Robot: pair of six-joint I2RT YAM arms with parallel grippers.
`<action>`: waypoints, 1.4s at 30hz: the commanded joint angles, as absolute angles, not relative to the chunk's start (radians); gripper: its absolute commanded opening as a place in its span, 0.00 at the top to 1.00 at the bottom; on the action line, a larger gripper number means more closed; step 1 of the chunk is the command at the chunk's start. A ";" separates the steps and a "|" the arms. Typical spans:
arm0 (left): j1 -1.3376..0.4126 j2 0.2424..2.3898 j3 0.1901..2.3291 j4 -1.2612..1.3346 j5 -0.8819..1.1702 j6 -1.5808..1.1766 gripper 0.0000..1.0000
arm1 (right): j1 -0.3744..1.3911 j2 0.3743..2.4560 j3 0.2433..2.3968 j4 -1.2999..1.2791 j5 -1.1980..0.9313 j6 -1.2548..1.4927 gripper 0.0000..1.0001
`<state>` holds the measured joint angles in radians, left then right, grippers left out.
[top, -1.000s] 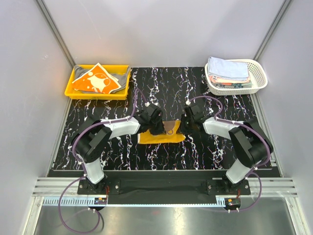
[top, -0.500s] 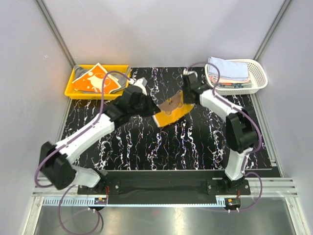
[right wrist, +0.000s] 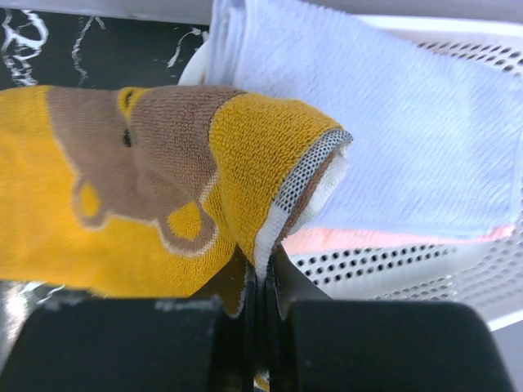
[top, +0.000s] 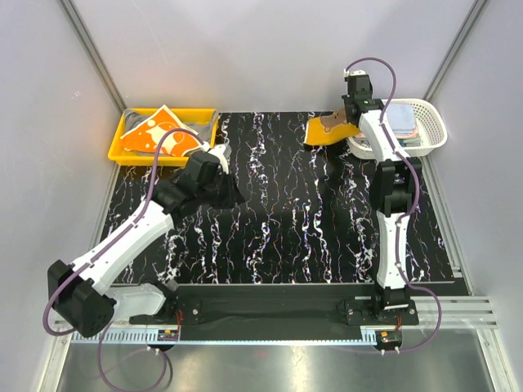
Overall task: Fold and stack the towels
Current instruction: Neatly place the folded towel into the bin
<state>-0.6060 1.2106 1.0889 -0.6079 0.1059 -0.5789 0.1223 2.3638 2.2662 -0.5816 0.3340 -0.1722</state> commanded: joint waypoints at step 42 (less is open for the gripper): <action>-0.532 1.219 1.075 -0.558 0.279 -0.437 0.80 | 0.081 2.165 2.543 -0.587 0.331 -0.361 1.00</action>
